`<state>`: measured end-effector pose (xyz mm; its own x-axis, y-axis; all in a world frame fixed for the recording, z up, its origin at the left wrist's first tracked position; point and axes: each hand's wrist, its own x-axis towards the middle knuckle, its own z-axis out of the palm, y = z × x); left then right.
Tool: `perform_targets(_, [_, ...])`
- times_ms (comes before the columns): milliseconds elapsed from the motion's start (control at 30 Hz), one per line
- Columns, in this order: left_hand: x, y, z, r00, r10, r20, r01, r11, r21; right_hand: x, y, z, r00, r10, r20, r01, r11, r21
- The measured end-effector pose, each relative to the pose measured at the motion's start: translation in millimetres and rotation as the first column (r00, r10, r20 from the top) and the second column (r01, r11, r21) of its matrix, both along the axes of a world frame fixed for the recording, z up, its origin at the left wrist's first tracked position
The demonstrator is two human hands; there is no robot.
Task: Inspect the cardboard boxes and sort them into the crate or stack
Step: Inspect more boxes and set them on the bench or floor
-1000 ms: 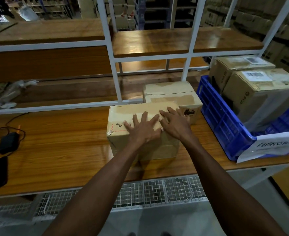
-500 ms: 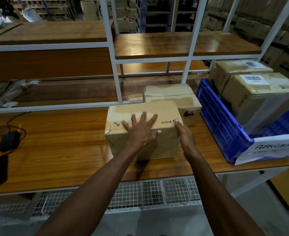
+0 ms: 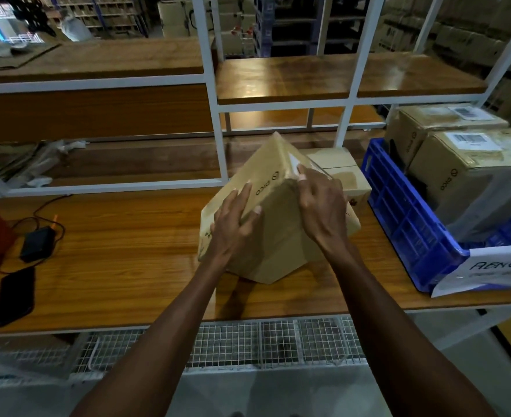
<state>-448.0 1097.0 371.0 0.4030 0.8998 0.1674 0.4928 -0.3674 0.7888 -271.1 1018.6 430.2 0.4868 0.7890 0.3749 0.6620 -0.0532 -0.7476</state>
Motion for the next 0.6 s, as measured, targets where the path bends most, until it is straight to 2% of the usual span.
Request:
perform_targets(100, [-24, 6, -8, 0.97, -0.022, 0.244, 0.056, 0.99, -0.131, -9, 6, 9, 0.989, 0.121, 0.086, -0.121, 0.993, -0.003])
perform_targets(167, [-38, 8, -10, 0.908, 0.063, 0.414, 0.089, 0.937, -0.337, -14, 12, 13, 0.96, 0.252, 0.125, -0.246, 0.967, -0.063])
perform_targets(233, [-50, 9, -13, 0.901, 0.123, 0.416, 0.104, 0.87, -0.482, -21, 21, 11, 0.918, 0.325, 0.227, -0.279, 0.936, -0.214])
perform_targets(333, [-56, 12, -16, 0.926, 0.074, 0.369, 0.141, 0.841, -0.522, -33, 27, 2, 0.889, 0.308, 0.34, -0.198, 0.926, -0.321])
perform_targets(433, [-51, 23, -2, 0.948, 0.062, 0.311, 0.086, 0.894, -0.441, -33, 28, 1, 0.893, 0.286, 0.348, -0.177, 0.934, -0.312])
perform_targets(533, [-38, 46, 22, 0.973, 0.02, 0.23, 0.029, 0.978, -0.206, -28, 31, 0, 0.897, 0.28, 0.342, -0.173, 0.934, -0.312])
perform_targets(600, [-28, 56, 39, 0.991, -0.013, 0.134, 0.015, 1.0, -0.014, -28, 31, 1, 0.907, 0.283, 0.311, -0.184, 0.932, -0.312])
